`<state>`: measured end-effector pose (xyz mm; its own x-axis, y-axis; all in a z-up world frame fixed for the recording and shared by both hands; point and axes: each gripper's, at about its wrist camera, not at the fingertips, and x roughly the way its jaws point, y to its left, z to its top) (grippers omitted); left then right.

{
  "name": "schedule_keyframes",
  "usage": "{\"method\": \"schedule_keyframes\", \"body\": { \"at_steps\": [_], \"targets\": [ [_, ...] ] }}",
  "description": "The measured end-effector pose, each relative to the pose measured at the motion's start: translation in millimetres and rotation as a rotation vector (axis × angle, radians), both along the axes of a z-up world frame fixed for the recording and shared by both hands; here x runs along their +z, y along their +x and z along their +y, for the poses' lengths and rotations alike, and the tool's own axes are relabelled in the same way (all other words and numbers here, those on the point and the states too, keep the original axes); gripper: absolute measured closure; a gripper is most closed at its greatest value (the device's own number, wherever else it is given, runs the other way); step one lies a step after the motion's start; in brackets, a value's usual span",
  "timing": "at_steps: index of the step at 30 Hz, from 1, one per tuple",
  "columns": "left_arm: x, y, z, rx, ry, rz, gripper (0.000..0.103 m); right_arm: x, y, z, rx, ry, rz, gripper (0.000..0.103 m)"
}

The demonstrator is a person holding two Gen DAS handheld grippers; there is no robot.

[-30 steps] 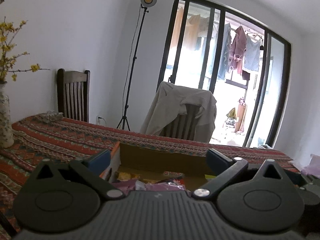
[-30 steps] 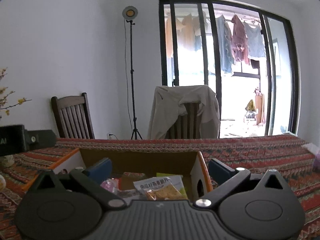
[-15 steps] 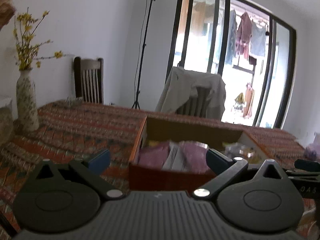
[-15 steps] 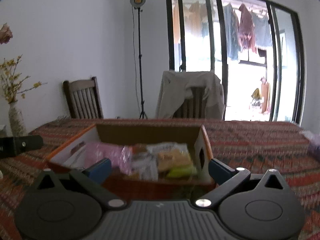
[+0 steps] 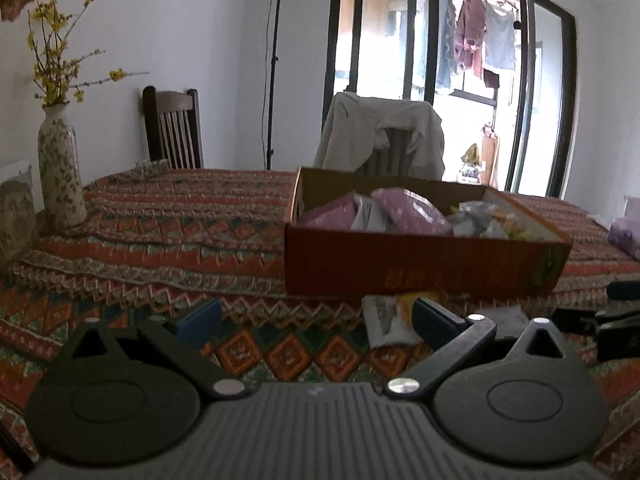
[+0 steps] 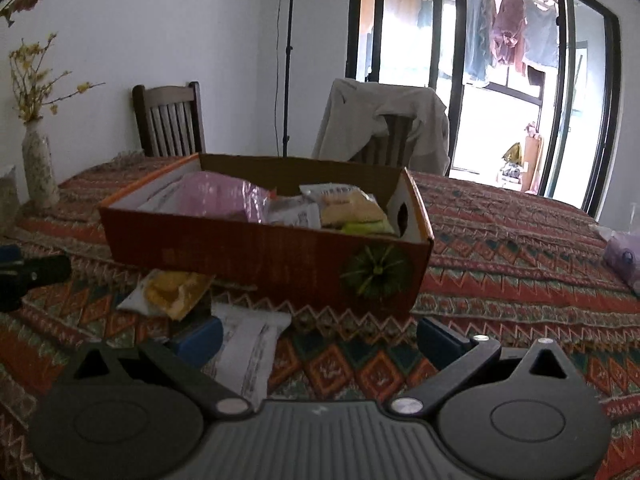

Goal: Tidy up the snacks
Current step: 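Withdraw both tools from the box back to the remaining packets, then grasp the white printed sachet with right tool while left grasps oat-crisp packet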

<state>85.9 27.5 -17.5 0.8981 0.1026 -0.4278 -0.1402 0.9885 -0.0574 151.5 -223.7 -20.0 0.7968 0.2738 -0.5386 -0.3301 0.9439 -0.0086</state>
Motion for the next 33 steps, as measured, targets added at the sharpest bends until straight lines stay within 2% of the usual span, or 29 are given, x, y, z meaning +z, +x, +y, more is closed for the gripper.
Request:
{"method": "schedule_keyframes", "body": {
  "at_steps": [4, 10, 12, 14, 19, 21, 26, 28, 33],
  "targets": [
    [-7.5, 3.2, -3.1, 0.009, 0.012, 0.024, 0.000, -3.2, 3.5, 0.7, 0.018, 0.023, 0.042, 0.000],
    [-6.8, -0.5, 4.6, 0.006, -0.038, 0.000, 0.000, -7.3, 13.6, 15.1, 0.038, 0.046, 0.101, 0.000],
    [-7.1, -0.9, 8.3, 0.013, -0.059, -0.002, 0.000, -9.0, 18.4, 22.1, 0.044, 0.056, 0.120, 0.004],
    [-7.4, -0.3, 10.9, 0.016, -0.074, 0.000, 0.000, -12.5, 24.6, 31.3, 0.043, 0.050, 0.148, 0.015],
    [-8.1, 0.1, 13.5, 0.013, -0.091, 0.000, 0.000, -23.0, 32.8, 46.8, 0.039, 0.025, 0.189, 0.030],
    [-8.3, 0.5, 14.1, 0.013, -0.096, 0.000, 0.000, -24.6, 31.3, 49.8, 0.032, 0.004, 0.174, 0.034],
    [-8.7, 1.0, 15.3, 0.014, -0.102, 0.001, 0.000, -23.6, 25.7, 50.3, 0.043, -0.008, 0.146, 0.058],
    [-9.1, 1.0, 15.2, 0.015, -0.103, 0.002, 0.000, -22.6, 23.1, 48.7, 0.048, -0.003, 0.132, 0.063],
    [-9.4, 1.8, 15.6, 0.024, -0.105, 0.011, 0.000, -17.1, 22.0, 29.7, 0.015, 0.034, 0.098, 0.063]
  ]
}}
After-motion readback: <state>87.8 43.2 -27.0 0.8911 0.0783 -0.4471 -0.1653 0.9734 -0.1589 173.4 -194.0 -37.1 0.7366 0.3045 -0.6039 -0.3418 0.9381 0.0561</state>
